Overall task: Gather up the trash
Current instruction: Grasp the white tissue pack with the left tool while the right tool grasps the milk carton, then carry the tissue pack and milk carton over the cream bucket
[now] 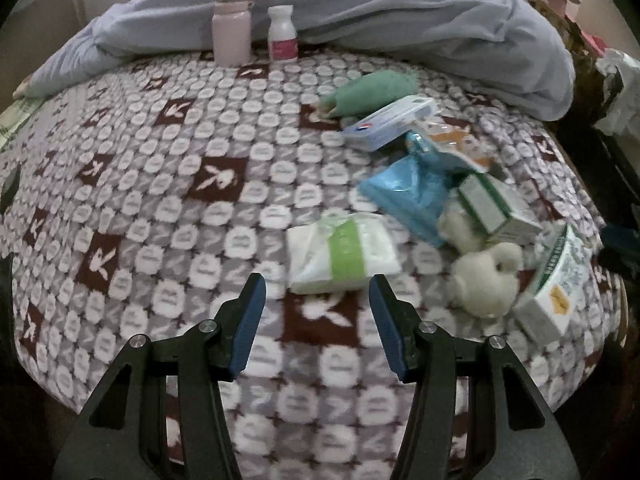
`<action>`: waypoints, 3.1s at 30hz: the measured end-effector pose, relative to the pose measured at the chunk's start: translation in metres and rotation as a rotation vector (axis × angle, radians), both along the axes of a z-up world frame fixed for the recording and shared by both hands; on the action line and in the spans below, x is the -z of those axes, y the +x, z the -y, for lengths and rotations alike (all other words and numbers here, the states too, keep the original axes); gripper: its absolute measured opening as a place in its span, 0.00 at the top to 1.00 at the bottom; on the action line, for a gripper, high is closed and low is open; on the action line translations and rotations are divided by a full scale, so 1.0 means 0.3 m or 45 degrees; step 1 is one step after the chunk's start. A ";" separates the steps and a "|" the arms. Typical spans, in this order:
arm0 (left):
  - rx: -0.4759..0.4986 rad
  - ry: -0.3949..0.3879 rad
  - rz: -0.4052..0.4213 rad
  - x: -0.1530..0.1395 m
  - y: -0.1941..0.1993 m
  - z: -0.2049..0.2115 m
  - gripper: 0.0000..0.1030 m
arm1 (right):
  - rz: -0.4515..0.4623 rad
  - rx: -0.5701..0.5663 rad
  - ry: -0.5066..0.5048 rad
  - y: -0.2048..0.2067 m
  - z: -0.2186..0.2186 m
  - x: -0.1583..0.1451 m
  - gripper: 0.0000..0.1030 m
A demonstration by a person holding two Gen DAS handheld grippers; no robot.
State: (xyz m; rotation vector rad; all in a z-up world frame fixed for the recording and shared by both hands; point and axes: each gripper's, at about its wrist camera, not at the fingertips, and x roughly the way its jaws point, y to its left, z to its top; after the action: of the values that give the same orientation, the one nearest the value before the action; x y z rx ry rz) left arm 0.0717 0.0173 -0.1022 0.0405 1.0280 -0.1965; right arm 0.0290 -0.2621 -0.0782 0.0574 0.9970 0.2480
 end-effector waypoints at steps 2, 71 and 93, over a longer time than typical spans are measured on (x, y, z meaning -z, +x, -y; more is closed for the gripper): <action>-0.016 -0.014 -0.005 0.009 0.026 -0.019 0.49 | -0.054 -0.006 0.024 -0.022 0.003 0.023 0.28; 0.494 -0.265 0.038 -0.229 -0.113 0.693 0.79 | 0.062 0.365 0.065 -0.274 0.525 -0.027 0.35; 0.750 -0.201 0.016 -0.186 -0.247 1.245 0.79 | 0.049 0.703 0.016 -0.524 0.971 -0.009 0.35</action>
State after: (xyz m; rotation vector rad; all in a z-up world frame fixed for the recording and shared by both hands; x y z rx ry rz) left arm -0.0024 -0.3562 -0.0465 0.2015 0.9640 -0.8107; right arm -0.1281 -0.5535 -0.0755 0.3326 0.9047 -0.2498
